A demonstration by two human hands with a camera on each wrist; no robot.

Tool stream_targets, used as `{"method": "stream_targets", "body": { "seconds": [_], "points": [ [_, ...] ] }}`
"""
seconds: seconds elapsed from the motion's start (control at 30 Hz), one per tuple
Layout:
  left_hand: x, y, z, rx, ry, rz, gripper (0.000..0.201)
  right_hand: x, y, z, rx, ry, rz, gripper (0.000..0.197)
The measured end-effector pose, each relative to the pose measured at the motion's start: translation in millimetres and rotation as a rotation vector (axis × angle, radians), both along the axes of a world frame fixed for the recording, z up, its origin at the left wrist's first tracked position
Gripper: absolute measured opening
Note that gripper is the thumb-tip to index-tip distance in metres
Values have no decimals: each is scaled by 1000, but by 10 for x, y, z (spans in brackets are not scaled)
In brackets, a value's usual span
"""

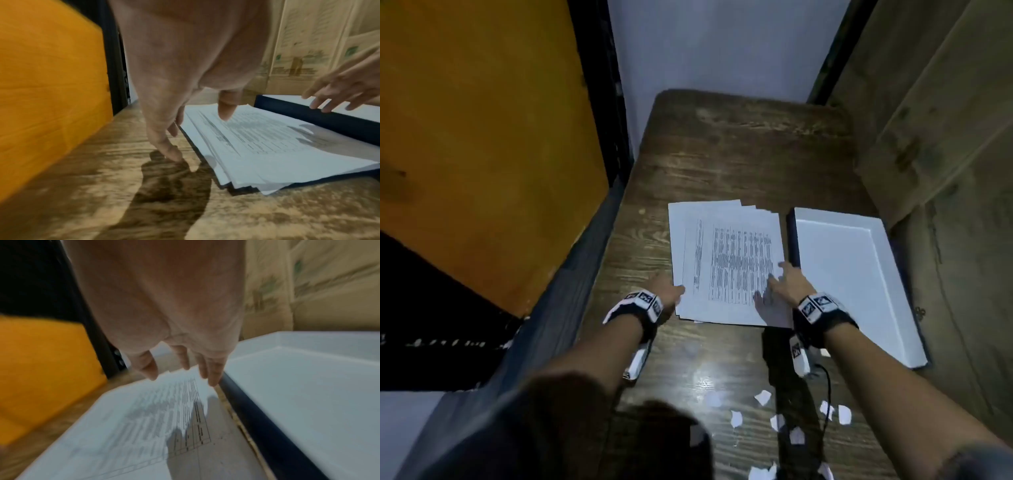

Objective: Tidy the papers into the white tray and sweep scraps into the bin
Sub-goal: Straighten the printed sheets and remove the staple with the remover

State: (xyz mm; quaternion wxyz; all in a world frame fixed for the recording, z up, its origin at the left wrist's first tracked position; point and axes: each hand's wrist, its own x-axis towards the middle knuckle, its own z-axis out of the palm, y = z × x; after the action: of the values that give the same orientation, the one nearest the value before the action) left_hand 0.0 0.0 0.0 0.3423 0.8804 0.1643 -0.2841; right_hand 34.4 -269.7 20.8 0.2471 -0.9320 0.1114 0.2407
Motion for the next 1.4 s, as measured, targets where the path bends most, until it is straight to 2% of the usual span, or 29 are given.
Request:
{"method": "stream_targets", "body": {
  "seconds": [0.03,0.07,0.17,0.27,0.37,0.47,0.5,0.57,0.63,0.73,0.8,0.87,0.93,1.0,1.1,1.2,1.23,1.3,1.33,1.4],
  "points": [
    [86,-63,-120,23,28,20,76,89,28,-96,-33,22,-5,57],
    [139,-162,-145,70,89,35,87,157,48,-172,-99,41,-34,60],
    [210,-472,-202,224,105,117,90,295,180,-382,-191,67,-146,69],
    [239,-674,-287,273,47,276,86,329,302,-460,-266,55,-210,72],
    [318,-740,-297,144,117,371,88,413,353,-558,-207,63,-287,80],
    [411,-613,-333,35,179,370,95,435,360,-565,-122,84,-371,84],
    [432,-530,-322,15,218,353,94,457,356,-605,-78,98,-407,87],
    [471,-382,-317,-99,234,381,78,477,357,-600,-7,154,-448,93],
    [511,-286,-232,-207,251,402,56,470,337,-607,33,195,-419,87],
    [559,-216,-96,-260,324,363,60,431,302,-574,64,234,-343,47],
    [549,-219,-59,-250,305,341,64,389,274,-552,85,242,-304,50],
    [504,-233,-55,-284,269,349,70,329,275,-507,195,221,-361,74],
    [421,-239,-33,-350,194,352,68,255,284,-449,362,224,-462,87],
    [340,-200,-21,-406,100,333,74,152,287,-347,423,282,-466,88],
    [214,-111,73,-487,-9,268,84,-8,238,-307,431,239,-374,75],
    [-13,27,422,-531,-173,225,78,-139,87,-249,787,124,-365,94],
    [-97,100,535,-541,-223,221,75,-176,84,-119,910,74,-354,89],
    [-291,252,729,-552,-270,200,72,-285,192,307,1049,-29,-320,55],
    [-393,306,793,-526,-292,205,70,-316,249,509,1058,-95,-297,40],
    [-577,366,912,-461,-369,286,58,-429,422,866,963,-282,-216,28]
  ]
}}
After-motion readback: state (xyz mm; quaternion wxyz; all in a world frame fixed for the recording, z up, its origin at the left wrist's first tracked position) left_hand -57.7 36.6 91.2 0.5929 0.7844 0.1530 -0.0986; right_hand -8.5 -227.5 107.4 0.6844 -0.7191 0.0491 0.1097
